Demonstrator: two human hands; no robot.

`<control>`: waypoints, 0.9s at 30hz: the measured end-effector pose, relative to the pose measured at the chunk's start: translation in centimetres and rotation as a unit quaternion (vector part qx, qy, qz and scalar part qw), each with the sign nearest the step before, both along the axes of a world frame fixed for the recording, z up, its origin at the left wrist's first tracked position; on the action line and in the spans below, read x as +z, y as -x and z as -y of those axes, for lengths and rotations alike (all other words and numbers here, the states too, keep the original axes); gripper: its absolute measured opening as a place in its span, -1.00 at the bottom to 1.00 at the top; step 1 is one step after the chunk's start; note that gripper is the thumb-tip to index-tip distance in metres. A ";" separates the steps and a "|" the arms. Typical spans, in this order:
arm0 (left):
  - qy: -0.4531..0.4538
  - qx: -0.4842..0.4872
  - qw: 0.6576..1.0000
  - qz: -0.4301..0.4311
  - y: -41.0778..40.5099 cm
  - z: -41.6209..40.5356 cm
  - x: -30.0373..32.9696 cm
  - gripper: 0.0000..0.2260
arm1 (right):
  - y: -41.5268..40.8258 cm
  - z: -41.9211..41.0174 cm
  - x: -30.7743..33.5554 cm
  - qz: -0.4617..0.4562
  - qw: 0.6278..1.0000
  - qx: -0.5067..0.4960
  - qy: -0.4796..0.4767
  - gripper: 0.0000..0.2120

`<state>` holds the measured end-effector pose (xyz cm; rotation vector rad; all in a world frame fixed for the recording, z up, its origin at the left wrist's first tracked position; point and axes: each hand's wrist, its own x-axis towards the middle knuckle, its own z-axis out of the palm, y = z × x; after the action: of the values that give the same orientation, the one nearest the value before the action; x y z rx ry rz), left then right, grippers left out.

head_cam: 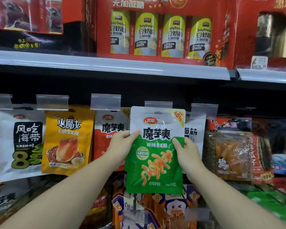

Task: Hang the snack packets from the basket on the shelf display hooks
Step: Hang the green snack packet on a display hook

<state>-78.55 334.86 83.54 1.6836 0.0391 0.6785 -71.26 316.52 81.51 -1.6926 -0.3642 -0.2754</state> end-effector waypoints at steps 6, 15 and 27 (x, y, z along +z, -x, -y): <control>0.017 0.004 1.000 0.006 -1.2 -0.5 -0.4 -0.56 | -0.8 -0.2 -0.1 -0.003 1.000 -0.004 0.010 -0.76; 0.020 0.010 1.000 -0.007 -2.9 -1.3 -1.1 -0.64 | -3.2 -0.6 -0.6 0.003 0.999 -0.014 0.047 -0.75; 0.016 0.046 0.998 -0.029 -7.3 -3.0 -1.6 -0.63 | -6.7 -2.6 0.1 -0.021 0.998 -0.004 0.061 -0.51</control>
<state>-71.27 337.90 81.94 1.6788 0.1696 0.6941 -64.54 319.09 81.57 -1.8183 -0.3478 -0.2267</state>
